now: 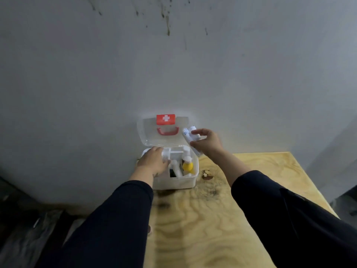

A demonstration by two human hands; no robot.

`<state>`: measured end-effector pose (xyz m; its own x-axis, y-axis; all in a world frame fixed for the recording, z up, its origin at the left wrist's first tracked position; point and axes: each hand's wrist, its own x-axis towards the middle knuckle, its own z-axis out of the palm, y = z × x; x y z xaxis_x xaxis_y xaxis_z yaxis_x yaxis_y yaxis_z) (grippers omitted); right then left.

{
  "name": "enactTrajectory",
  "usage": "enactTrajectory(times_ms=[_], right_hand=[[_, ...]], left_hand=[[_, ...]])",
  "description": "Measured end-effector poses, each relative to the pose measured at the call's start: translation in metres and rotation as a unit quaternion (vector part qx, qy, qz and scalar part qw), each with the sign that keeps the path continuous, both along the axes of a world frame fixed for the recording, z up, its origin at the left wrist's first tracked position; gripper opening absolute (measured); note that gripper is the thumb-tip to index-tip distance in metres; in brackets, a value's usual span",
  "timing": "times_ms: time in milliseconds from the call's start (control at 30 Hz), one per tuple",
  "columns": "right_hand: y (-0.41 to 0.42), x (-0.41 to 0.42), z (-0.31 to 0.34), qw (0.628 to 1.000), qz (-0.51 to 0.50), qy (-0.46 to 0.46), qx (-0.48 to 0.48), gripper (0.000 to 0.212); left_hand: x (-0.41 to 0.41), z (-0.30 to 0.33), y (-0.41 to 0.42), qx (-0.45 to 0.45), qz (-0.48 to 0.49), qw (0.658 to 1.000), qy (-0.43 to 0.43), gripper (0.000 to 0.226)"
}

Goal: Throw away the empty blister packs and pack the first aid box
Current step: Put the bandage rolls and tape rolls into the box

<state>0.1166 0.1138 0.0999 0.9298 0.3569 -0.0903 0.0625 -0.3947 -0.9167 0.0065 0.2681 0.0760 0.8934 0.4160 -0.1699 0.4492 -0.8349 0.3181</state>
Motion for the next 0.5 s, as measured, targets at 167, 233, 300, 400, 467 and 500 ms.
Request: enactTrajectory(times_ms=[167, 233, 300, 400, 467, 500], right_hand=[[0.047, -0.045, -0.011, 0.997, 0.044, -0.037, -0.052, 0.034], [0.061, -0.059, -0.02, 0.992, 0.056, -0.058, -0.092, 0.032], [0.072, -0.067, -0.029, 0.987, 0.047, -0.068, -0.135, 0.034], [0.085, -0.069, -0.04, 0.984, 0.02, -0.065, -0.166, 0.036], [0.092, -0.068, -0.043, 0.981, 0.002, -0.063, -0.181, 0.037], [0.095, -0.067, -0.045, 0.98, -0.003, -0.062, -0.188, 0.038]], left_hand=[[-0.032, -0.034, 0.034, -0.003, 0.02, 1.0, 0.016, 0.092], [-0.041, -0.042, 0.042, -0.04, 0.034, 0.999, 0.012, 0.105], [-0.047, -0.049, 0.049, -0.085, 0.047, 0.995, 0.015, 0.111], [-0.05, -0.055, 0.054, -0.119, 0.045, 0.992, 0.011, 0.112], [-0.051, -0.057, 0.054, -0.13, 0.043, 0.991, -0.002, 0.109], [-0.052, -0.057, 0.054, -0.138, 0.043, 0.989, -0.008, 0.108]])
